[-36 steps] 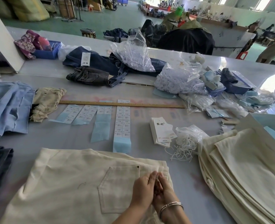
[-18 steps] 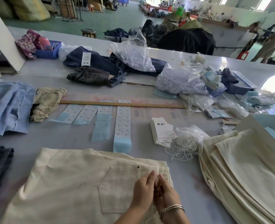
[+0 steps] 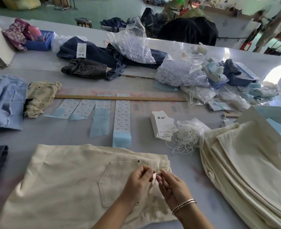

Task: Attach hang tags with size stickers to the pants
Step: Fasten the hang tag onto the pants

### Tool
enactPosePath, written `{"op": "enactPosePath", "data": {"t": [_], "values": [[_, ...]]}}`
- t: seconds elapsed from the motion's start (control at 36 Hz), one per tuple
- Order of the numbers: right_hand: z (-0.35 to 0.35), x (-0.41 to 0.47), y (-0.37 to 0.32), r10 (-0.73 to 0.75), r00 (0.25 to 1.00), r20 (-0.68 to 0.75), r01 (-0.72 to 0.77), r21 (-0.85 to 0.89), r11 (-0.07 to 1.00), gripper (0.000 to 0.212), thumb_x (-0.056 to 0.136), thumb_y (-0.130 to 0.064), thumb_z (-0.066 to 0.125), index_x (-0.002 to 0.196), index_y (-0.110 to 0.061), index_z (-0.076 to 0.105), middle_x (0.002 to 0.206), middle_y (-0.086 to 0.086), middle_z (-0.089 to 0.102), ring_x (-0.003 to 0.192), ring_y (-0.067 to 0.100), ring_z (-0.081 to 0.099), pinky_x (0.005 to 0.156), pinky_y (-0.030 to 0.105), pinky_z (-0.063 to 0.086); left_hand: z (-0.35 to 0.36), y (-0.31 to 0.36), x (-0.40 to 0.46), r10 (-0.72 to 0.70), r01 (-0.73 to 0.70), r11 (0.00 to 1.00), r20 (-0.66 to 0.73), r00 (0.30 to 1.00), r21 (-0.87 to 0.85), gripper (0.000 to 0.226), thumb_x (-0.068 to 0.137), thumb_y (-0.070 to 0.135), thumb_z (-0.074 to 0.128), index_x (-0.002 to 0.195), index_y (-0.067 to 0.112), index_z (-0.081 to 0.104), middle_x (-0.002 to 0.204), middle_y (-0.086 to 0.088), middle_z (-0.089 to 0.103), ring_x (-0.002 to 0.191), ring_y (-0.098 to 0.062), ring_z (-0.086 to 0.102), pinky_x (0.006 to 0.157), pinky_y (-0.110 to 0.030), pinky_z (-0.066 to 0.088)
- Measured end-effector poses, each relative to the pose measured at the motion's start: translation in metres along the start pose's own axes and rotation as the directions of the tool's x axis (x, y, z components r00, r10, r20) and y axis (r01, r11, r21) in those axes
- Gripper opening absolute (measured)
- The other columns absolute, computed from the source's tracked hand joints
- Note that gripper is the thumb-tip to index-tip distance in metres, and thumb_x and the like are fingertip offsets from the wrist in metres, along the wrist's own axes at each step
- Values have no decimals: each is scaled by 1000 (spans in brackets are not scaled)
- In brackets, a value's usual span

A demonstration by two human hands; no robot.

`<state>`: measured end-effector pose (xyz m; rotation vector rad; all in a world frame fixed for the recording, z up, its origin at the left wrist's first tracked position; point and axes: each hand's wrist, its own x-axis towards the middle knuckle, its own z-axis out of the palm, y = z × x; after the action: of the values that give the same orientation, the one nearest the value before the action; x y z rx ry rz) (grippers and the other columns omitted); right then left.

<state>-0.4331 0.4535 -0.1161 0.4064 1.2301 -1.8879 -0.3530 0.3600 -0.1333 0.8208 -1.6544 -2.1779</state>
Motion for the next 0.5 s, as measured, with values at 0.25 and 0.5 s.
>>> {"op": "enactPosePath", "data": {"t": [0.25,0.5], "values": [[0,2,-9,-302,950,77,310,-339,888,17,76,18,62,76,2,57,61,17,66,54,22,68,48,22,53,-5,1,2,4,-5,1000,-40,999,-19,16,90,1,60,81,10,71,75,-3,74,72,-8,69,68,-15,51],[0,1,-8,-470,867,164,494,-395,775,32,77,21,60,80,-6,43,63,13,70,54,17,66,48,20,50,-4,7,2,68,-65,997,-69,995,36,21,88,3,64,78,19,74,73,1,75,68,-5,69,64,-12,50]]}}
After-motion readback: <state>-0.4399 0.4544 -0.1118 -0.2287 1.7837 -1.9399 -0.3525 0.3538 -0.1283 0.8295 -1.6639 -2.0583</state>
